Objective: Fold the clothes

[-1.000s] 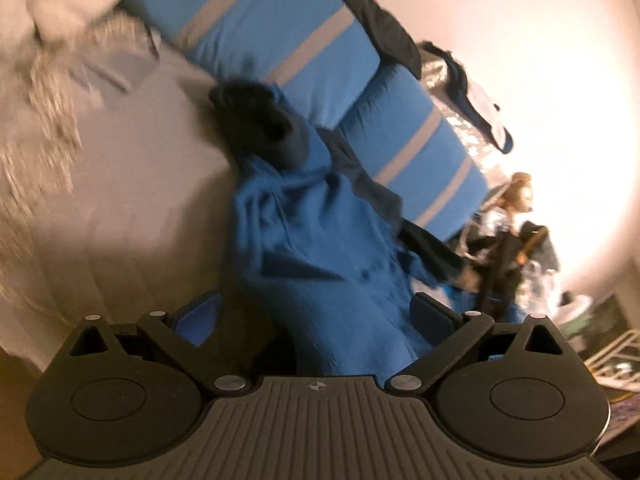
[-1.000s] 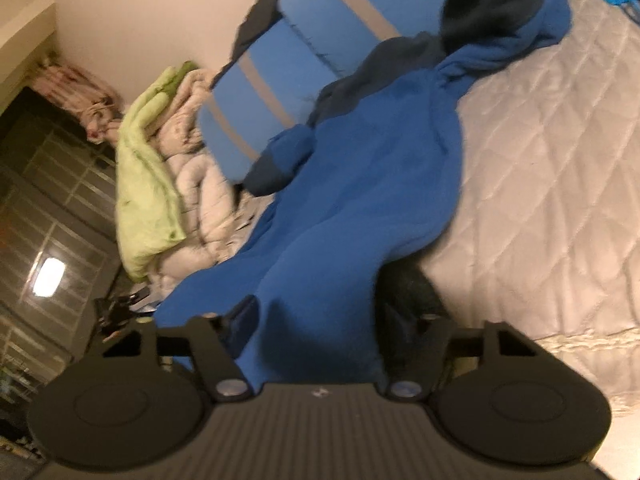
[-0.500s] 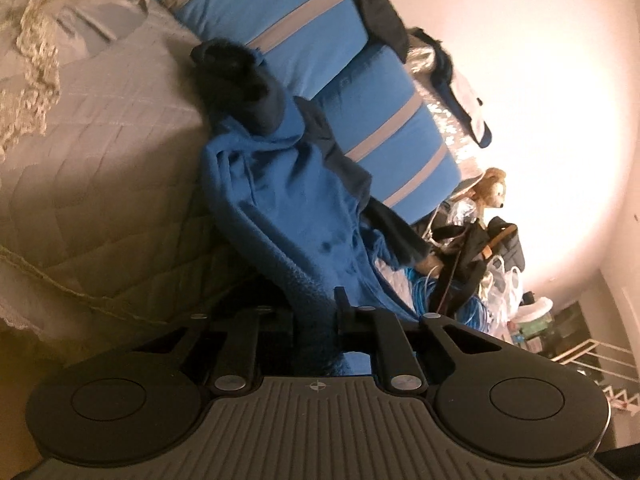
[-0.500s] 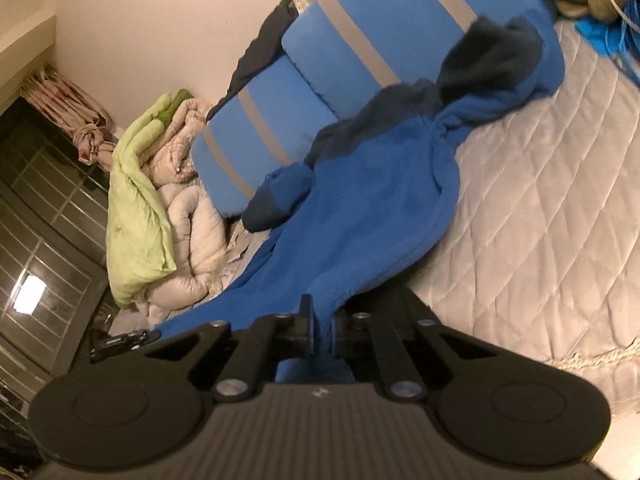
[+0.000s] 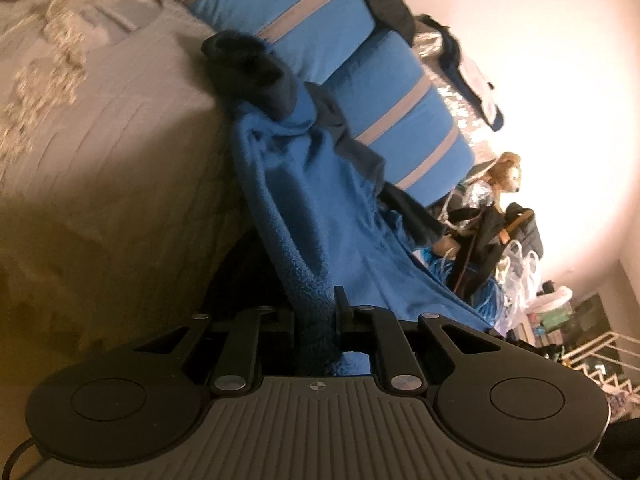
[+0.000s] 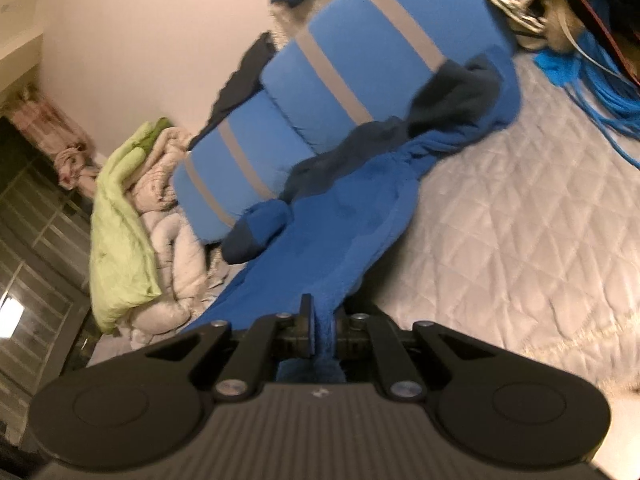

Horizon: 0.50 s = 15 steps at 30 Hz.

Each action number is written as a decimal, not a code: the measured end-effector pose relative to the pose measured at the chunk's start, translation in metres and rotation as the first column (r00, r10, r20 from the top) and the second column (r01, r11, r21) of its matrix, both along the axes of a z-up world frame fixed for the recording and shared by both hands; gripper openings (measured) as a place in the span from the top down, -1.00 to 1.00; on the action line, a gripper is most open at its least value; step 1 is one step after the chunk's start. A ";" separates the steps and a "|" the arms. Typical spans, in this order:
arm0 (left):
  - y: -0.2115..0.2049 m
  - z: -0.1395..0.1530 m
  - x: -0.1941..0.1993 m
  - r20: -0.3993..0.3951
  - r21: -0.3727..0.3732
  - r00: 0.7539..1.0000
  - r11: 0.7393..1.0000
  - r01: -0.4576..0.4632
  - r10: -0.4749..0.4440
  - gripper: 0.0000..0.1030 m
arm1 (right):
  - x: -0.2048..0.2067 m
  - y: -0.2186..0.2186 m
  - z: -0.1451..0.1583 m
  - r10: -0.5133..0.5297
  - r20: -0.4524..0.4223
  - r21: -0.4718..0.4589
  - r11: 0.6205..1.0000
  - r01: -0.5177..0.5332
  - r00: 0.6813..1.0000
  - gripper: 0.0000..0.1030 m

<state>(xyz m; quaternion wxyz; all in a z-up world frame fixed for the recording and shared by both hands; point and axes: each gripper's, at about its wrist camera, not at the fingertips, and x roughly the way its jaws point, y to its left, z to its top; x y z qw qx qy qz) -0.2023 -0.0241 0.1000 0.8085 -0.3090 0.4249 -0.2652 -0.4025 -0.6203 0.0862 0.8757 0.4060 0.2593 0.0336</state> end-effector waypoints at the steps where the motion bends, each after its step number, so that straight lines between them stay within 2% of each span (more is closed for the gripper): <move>1: 0.000 -0.004 -0.001 -0.005 0.005 1.000 1.000 -0.020 0.020 0.65 | -0.002 0.003 -0.005 -0.011 -0.019 0.003 1.000 0.011 1.000 0.87; 2: 0.000 -0.006 -0.001 -0.009 0.024 0.999 0.999 -0.033 0.033 0.63 | -0.002 0.008 -0.009 -0.012 -0.049 -0.018 1.000 0.012 0.999 0.84; 3: -0.002 -0.005 0.000 -0.014 0.055 0.999 0.998 -0.041 0.042 0.45 | -0.001 0.016 -0.013 -0.020 -0.093 -0.067 0.998 0.014 0.995 0.78; 4: -0.004 -0.004 0.001 -0.016 0.095 0.998 0.994 -0.052 0.054 0.23 | 0.000 0.023 -0.016 -0.057 -0.137 -0.120 0.992 0.040 0.989 0.59; 5: -0.006 0.001 0.002 -0.011 0.157 0.997 0.985 -0.068 0.071 0.16 | 0.002 0.030 -0.019 -0.096 -0.179 -0.174 0.983 0.064 0.979 -0.05; 6: -0.009 0.008 0.001 0.002 0.220 0.996 0.972 -0.084 0.086 0.07 | 0.003 0.036 -0.021 -0.135 -0.216 -0.227 0.970 0.085 0.967 -0.27; 7: -0.014 0.017 0.000 0.016 0.270 0.996 0.958 -0.093 0.092 0.00 | 0.005 0.040 -0.021 -0.168 -0.238 -0.278 0.955 0.099 0.957 -0.60; 8: -0.019 0.027 0.000 0.028 0.325 0.996 0.941 -0.093 0.089 -0.04 | 0.008 0.046 -0.019 -0.208 -0.254 -0.339 0.934 0.115 0.945 -0.76; 10: -0.030 0.046 0.000 0.053 0.436 0.995 0.895 -0.099 0.084 -0.30 | 0.016 0.054 -0.012 -0.272 -0.278 -0.443 0.887 0.128 0.921 -0.87; 12: -0.034 0.065 0.000 0.087 0.505 0.990 0.851 -0.141 0.113 -0.44 | 0.024 0.058 -0.002 -0.308 -0.263 -0.514 0.847 0.138 0.914 -1.00; 15: -0.038 0.085 0.001 0.121 0.564 0.982 0.804 -0.190 0.147 -0.45 | 0.041 0.067 0.011 -0.308 -0.257 -0.553 0.824 0.122 0.916 -1.00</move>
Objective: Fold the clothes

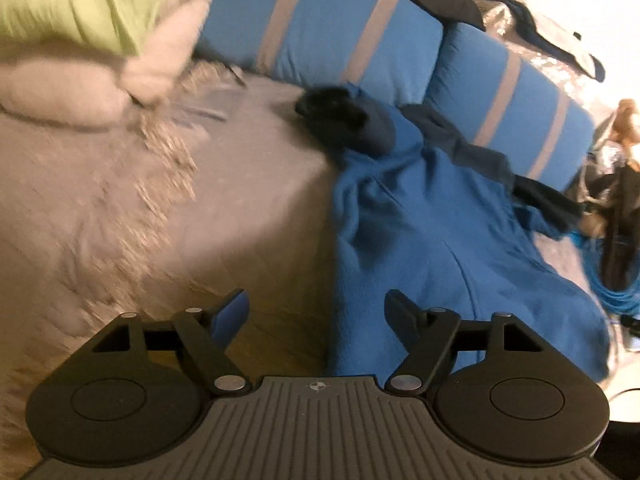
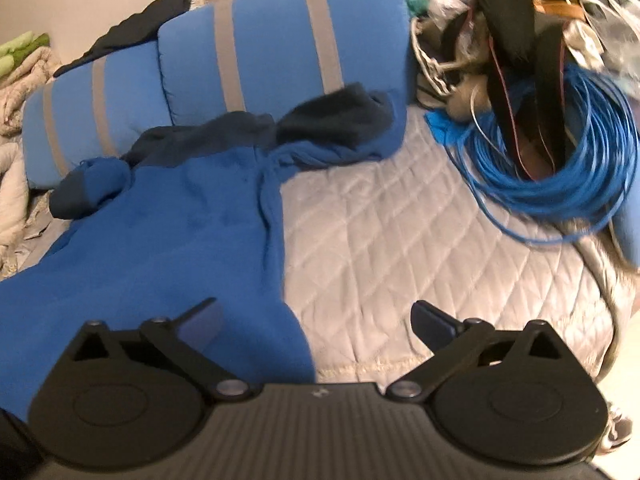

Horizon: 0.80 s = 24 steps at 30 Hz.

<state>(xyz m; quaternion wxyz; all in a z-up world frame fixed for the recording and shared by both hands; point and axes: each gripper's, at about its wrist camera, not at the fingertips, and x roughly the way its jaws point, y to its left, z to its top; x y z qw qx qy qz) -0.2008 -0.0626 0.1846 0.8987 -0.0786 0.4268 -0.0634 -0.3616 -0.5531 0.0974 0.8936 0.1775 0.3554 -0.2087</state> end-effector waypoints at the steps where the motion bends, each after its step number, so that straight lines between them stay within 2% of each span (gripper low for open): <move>1: -0.002 0.006 0.001 0.008 0.022 1.000 1.000 -0.006 0.006 -0.45 | 0.007 0.004 0.004 0.023 -0.010 -0.029 0.999 -0.024 1.000 -1.00; 4: -0.006 0.019 0.004 0.015 0.074 0.999 0.996 -0.050 0.049 -0.45 | 0.023 0.013 0.018 0.083 -0.037 -0.127 0.988 -0.088 0.996 -1.00; 6: -0.009 0.027 0.006 0.038 0.086 0.999 0.996 -0.030 0.027 -0.45 | 0.031 0.019 0.033 0.107 -0.045 -0.203 0.972 -0.114 0.993 -1.00; 9: -0.021 0.041 0.009 0.094 0.117 0.994 0.992 0.040 -0.051 -0.45 | 0.040 0.019 0.056 0.146 -0.040 -0.213 0.965 -0.151 0.988 -1.00; 13: -0.033 0.070 0.011 0.172 0.138 0.980 0.987 0.081 -0.104 -0.45 | 0.045 0.017 0.095 0.190 -0.008 -0.224 0.956 -0.187 0.982 -1.00; 18: -0.039 0.115 0.013 0.258 0.126 0.954 0.984 0.124 -0.153 -0.45 | 0.042 0.018 0.141 0.166 0.067 -0.345 0.929 -0.134 0.984 -1.00; 24: -0.041 0.167 0.022 0.256 0.104 0.923 0.958 0.269 -0.287 -0.45 | 0.029 0.005 0.195 0.157 0.174 -0.380 0.922 -0.081 0.972 -1.00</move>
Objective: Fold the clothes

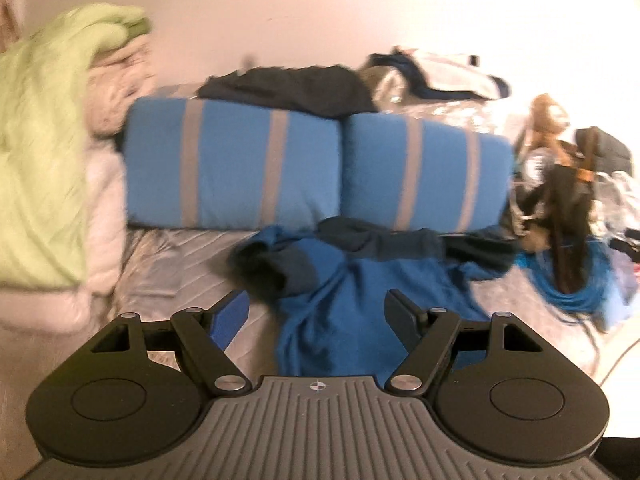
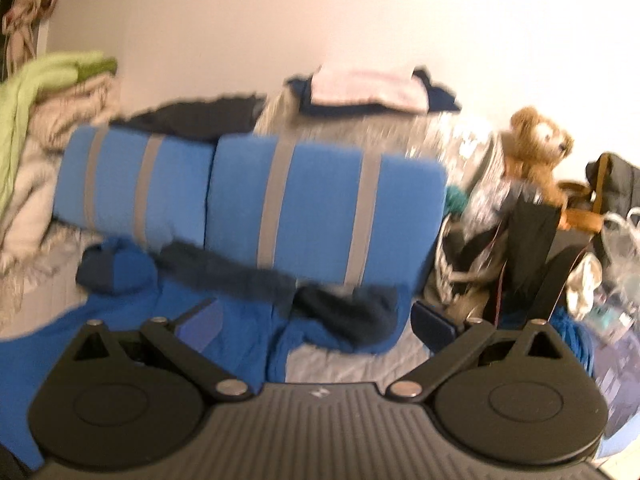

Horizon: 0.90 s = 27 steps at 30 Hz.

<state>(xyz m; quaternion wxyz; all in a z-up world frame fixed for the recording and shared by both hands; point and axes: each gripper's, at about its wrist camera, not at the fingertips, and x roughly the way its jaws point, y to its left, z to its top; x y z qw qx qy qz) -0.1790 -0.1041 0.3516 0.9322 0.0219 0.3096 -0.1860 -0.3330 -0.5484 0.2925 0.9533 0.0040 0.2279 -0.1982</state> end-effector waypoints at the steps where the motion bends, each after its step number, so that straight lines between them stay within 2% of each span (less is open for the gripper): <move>1: 0.001 0.008 0.002 0.003 -0.009 1.000 1.000 0.016 -0.016 -0.45 | -0.002 -0.002 0.010 -0.002 0.019 -0.008 1.000 0.002 1.000 -1.00; 5: 0.001 0.036 0.013 0.001 -0.035 0.998 0.997 0.064 -0.064 -0.45 | -0.003 -0.014 0.043 -0.026 0.075 -0.036 0.999 0.029 0.997 -1.00; 10: 0.002 0.065 0.043 -0.007 -0.048 0.997 0.996 0.078 -0.078 -0.45 | 0.007 -0.036 0.078 -0.038 0.113 -0.027 0.999 0.041 0.993 -1.00; 15: -0.001 0.083 0.073 0.007 -0.093 0.996 0.992 0.085 -0.085 -0.47 | 0.017 -0.060 0.116 -0.077 0.195 -0.021 0.996 0.083 0.978 -1.00; 19: -0.011 0.094 0.099 0.080 -0.109 0.993 0.990 0.091 -0.082 -0.47 | 0.030 -0.078 0.141 -0.080 0.239 -0.035 0.995 0.091 0.968 -1.00; 21: -0.018 0.094 0.111 0.150 -0.094 0.987 0.993 0.069 -0.054 -0.47 | 0.040 -0.086 0.148 -0.098 0.274 -0.078 0.989 0.124 0.957 -1.00; 24: -0.034 0.083 0.130 0.249 -0.050 0.969 0.999 0.016 -0.003 -0.47 | 0.062 -0.099 0.147 -0.121 0.292 -0.177 0.968 0.178 0.949 -1.00; 27: -0.048 0.068 0.151 0.320 -0.031 0.944 0.997 -0.070 0.076 -0.47 | 0.086 -0.118 0.138 -0.162 0.300 -0.201 0.953 0.228 0.940 -1.00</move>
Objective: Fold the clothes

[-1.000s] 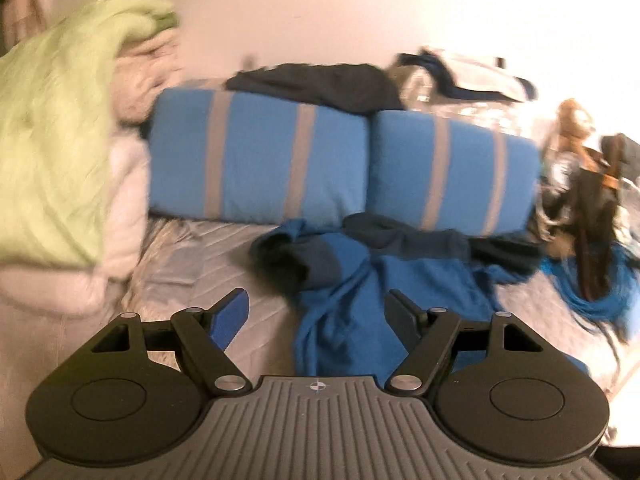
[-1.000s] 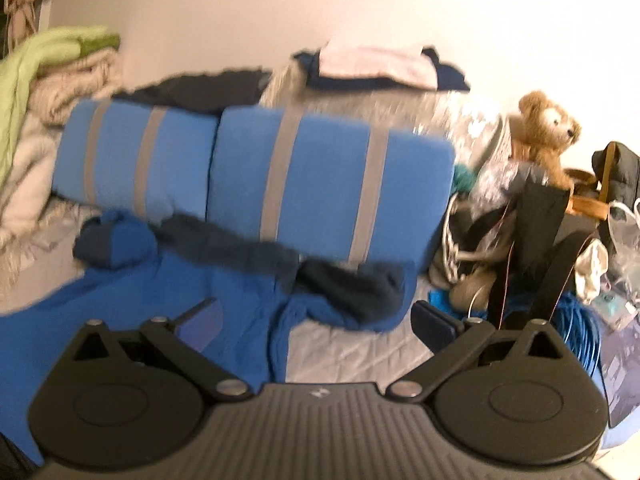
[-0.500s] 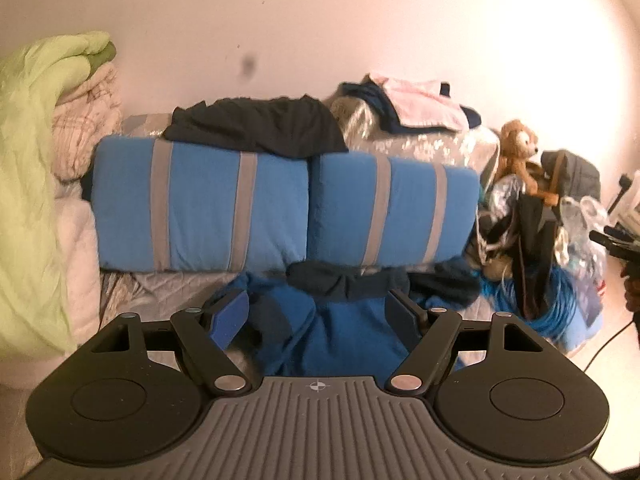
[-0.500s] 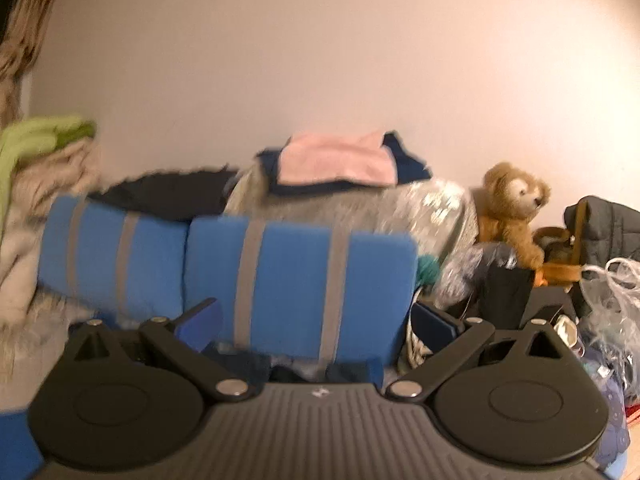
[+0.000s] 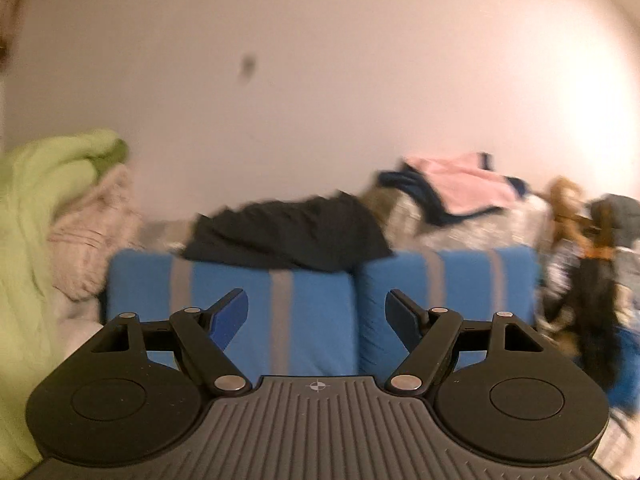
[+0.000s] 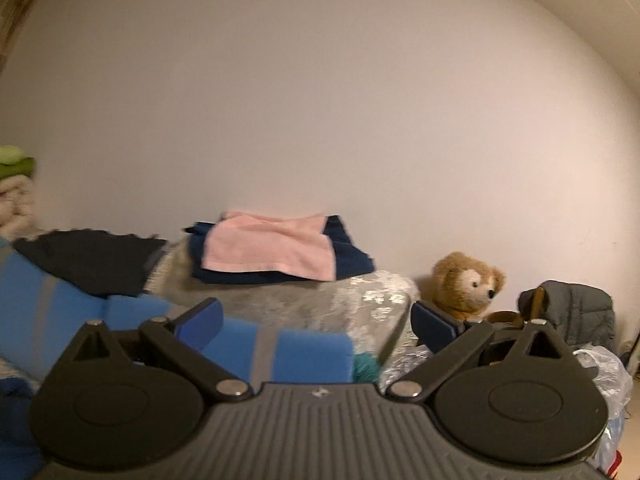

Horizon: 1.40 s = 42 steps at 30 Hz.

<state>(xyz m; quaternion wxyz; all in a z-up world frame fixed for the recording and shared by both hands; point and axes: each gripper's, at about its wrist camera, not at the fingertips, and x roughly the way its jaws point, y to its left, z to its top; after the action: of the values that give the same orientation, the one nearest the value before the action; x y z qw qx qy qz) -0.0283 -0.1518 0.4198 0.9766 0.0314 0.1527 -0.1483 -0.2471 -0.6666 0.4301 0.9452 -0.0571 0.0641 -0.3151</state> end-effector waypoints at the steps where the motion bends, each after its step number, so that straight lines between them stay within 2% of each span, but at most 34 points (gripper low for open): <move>1: -0.003 -0.006 0.005 0.023 -0.018 0.999 0.999 -0.046 0.046 -0.47 | 0.006 -0.008 -0.004 -0.022 0.013 0.019 1.000 0.022 1.000 -1.00; 3: -0.010 -0.020 0.009 0.043 -0.057 0.994 0.994 -0.097 0.100 -0.51 | 0.016 -0.020 -0.014 -0.056 0.030 0.067 0.996 0.054 0.998 -1.00; 5: -0.021 -0.042 0.012 0.040 -0.069 0.995 0.994 -0.090 0.093 -0.57 | 0.025 -0.030 -0.030 -0.060 0.039 0.099 0.994 0.056 0.997 -1.00; 9: -0.055 -0.102 0.005 0.023 -0.015 1.000 1.000 0.008 -0.008 -0.57 | 0.035 -0.035 -0.079 -0.015 0.010 0.117 0.993 0.013 1.000 -1.00; 11: -0.069 -0.129 0.000 0.016 -0.018 0.999 0.999 0.037 -0.036 -0.57 | 0.040 -0.038 -0.112 0.001 -0.014 0.135 0.991 0.001 1.000 -1.00; 15: -0.096 -0.185 -0.010 -0.031 -0.053 0.994 0.994 0.100 -0.102 -0.57 | 0.048 -0.041 -0.175 0.041 -0.094 0.207 0.978 -0.020 0.995 -1.00; 18: -0.118 -0.216 -0.007 -0.082 -0.041 0.989 0.992 0.117 -0.120 -0.57 | 0.053 -0.043 -0.214 0.052 -0.144 0.245 0.969 -0.015 0.988 -1.00; 20: -0.130 -0.236 -0.005 -0.119 -0.048 0.984 0.990 0.131 -0.136 -0.57 | 0.057 -0.045 -0.235 0.061 -0.168 0.273 0.962 -0.013 0.984 -1.00; 23: -0.145 -0.266 0.000 -0.180 -0.096 0.969 0.983 0.153 -0.169 -0.57 | 0.060 -0.049 -0.262 0.064 -0.194 0.300 0.954 -0.003 0.979 -1.00; 27: -0.160 -0.305 0.008 -0.205 -0.098 0.961 0.981 0.166 -0.183 -0.57 | 0.065 -0.058 -0.289 0.057 -0.214 0.340 0.940 0.020 0.975 -0.99; 31: -0.165 -0.330 0.006 -0.184 -0.057 0.969 0.986 0.156 -0.164 -0.57 | 0.070 -0.067 -0.310 0.056 -0.235 0.359 0.933 0.033 0.970 -0.99; 34: -0.165 -0.337 0.007 -0.196 -0.041 0.970 0.990 0.136 -0.142 -0.57 | 0.080 -0.077 -0.326 0.065 -0.251 0.377 0.925 0.036 0.966 -0.98; 38: -0.157 -0.336 0.009 -0.184 -0.071 0.972 0.989 0.133 -0.144 -0.57 | 0.098 -0.085 -0.347 0.078 -0.273 0.385 0.922 0.034 0.959 -0.96; 42: -0.152 -0.341 0.014 -0.225 -0.082 0.967 0.991 0.102 -0.118 -0.57 | 0.121 -0.085 -0.367 0.098 -0.330 0.355 0.934 0.027 0.939 -0.88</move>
<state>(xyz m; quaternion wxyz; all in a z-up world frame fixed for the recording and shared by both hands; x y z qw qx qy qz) -0.0141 -0.3036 0.0790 0.9433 -0.0114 0.2570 -0.2099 -0.1257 -0.7516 0.0630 0.9198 0.0590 0.2823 -0.2663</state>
